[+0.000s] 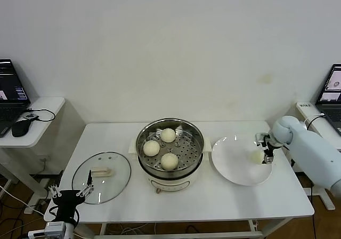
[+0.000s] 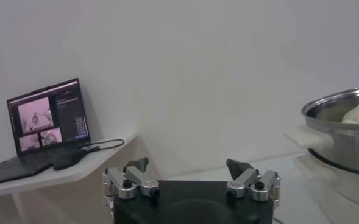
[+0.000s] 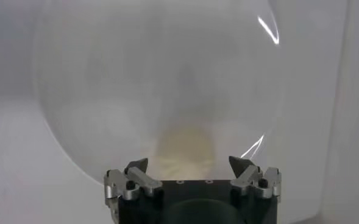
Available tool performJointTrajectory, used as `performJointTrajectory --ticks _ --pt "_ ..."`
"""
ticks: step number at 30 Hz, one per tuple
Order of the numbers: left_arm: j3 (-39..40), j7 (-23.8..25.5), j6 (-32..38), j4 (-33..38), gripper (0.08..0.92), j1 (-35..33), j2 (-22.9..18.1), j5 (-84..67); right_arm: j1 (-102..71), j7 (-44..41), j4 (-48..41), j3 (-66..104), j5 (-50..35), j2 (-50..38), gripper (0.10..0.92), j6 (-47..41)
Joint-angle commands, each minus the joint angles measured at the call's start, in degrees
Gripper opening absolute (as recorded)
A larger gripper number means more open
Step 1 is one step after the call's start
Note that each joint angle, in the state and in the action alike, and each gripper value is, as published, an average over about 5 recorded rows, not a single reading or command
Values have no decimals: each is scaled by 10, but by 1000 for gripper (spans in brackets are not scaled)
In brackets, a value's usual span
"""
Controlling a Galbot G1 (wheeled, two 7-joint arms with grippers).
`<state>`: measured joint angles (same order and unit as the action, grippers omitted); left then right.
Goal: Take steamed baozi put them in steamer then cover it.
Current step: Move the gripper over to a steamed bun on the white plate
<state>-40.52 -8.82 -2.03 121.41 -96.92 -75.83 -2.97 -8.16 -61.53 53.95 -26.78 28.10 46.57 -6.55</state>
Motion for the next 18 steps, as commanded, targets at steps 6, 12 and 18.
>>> performJointTrajectory --ticks 6,12,18 --pt "2 0 -1 -7 823 4 1 -1 -13 8 -44 13 25 25 807 -1" --pt "3 0 0 -10 823 5 0 -2 -8 15 -53 14 27 29 750 -2" --pt "1 0 0 -8 823 5 0 -3 -8 16 -56 15 28 36 709 -4"
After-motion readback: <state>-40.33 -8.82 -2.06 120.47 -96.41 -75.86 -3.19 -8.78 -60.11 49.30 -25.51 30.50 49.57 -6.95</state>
